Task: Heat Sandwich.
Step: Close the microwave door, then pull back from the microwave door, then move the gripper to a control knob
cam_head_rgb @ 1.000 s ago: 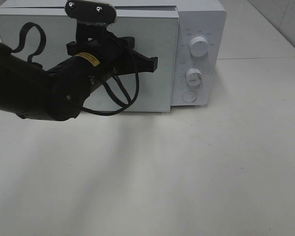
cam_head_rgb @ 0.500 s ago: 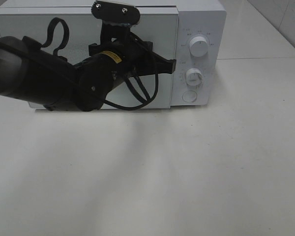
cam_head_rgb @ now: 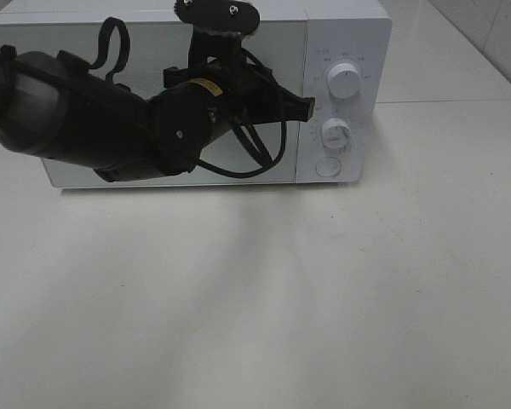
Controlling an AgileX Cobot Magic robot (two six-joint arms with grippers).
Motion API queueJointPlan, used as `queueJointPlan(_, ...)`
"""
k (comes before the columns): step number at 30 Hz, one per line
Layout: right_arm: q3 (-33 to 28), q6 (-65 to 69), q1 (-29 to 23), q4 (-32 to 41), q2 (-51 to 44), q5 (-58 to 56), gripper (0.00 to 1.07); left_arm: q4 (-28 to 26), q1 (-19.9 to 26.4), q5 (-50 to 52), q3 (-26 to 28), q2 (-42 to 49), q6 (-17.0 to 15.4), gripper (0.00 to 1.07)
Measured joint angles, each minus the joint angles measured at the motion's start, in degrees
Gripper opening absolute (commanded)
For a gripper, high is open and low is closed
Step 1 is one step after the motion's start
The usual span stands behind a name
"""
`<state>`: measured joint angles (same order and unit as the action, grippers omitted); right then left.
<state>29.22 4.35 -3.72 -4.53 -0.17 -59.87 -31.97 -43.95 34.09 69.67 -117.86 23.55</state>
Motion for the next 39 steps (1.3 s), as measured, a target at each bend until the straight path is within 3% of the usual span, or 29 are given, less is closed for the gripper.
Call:
queueJointPlan(14,0.0,0.0,0.0,0.0,0.0,0.0,0.76,-1.9,0.3,-2.7,-1.1,2.1,0.2,0.0)
queueJointPlan(27,0.0,0.0,0.0,0.0,0.0,0.0,0.76,-3.7,0.0,-8.9,-11.9,10.3,0.2,0.0)
queueJointPlan(29,0.0,0.0,0.0,0.0,0.0,0.0,0.76,-3.7,-0.2,-12.2,-13.2,11.7,0.2,0.12)
queueJointPlan(30,0.0,0.0,0.0,0.0,0.0,0.0,0.76,-3.7,-0.2,-16.3,-14.2,12.9,0.2,0.36)
queueJointPlan(31,0.0,0.0,0.0,0.0,0.0,0.0,0.76,-3.7,-0.2,-16.3,-14.2,12.9,0.2,0.36)
queueJointPlan(33,0.0,0.0,0.0,0.0,0.0,0.0,0.76,-3.8,-0.2,-21.5,-14.6,13.8,0.2,0.73)
queueJointPlan(34,0.0,0.0,0.0,0.0,0.0,0.0,0.76,-3.8,-0.2,-25.6,-15.0,14.7,0.2,1.01)
queueJointPlan(39,0.0,0.0,0.0,0.0,0.0,0.0,0.76,-3.2,-0.2,-32.7,-15.0,16.3,0.2,0.98)
